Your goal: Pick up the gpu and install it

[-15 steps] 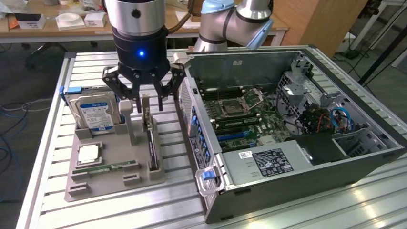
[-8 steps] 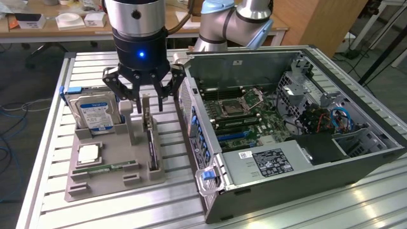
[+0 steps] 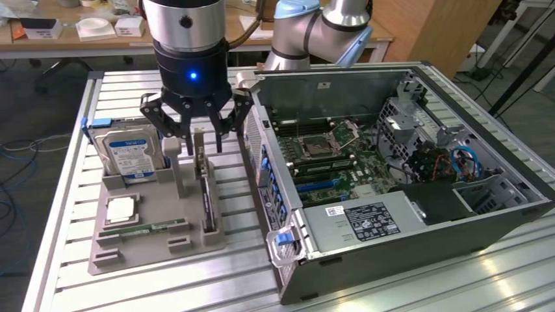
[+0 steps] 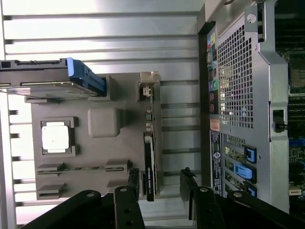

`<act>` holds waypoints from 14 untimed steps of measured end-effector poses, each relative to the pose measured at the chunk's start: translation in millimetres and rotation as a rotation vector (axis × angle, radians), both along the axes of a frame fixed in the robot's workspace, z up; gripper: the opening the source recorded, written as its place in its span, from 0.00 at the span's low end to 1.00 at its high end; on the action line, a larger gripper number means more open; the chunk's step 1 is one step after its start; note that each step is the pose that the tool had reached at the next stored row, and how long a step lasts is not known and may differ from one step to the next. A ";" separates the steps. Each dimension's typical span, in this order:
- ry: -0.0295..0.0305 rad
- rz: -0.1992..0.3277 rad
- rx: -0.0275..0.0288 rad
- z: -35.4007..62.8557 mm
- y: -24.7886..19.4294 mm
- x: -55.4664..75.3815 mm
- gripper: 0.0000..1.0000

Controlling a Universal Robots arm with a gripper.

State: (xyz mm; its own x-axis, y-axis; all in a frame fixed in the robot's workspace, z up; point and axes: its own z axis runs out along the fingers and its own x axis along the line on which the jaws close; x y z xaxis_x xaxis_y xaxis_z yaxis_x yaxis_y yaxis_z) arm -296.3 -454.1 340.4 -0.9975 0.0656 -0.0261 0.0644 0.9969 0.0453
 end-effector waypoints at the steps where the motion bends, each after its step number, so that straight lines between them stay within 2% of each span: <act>1: 0.0000 0.000 0.0000 -0.2 0.0 0.0 0.47; 14: 0.0000 0.000 0.0000 -5.3 -0.1 0.0 0.47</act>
State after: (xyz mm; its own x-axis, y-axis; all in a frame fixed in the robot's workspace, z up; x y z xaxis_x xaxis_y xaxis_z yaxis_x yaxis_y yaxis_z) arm -296.3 -454.2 335.1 -0.9975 0.0657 -0.0261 0.0645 0.9969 0.0453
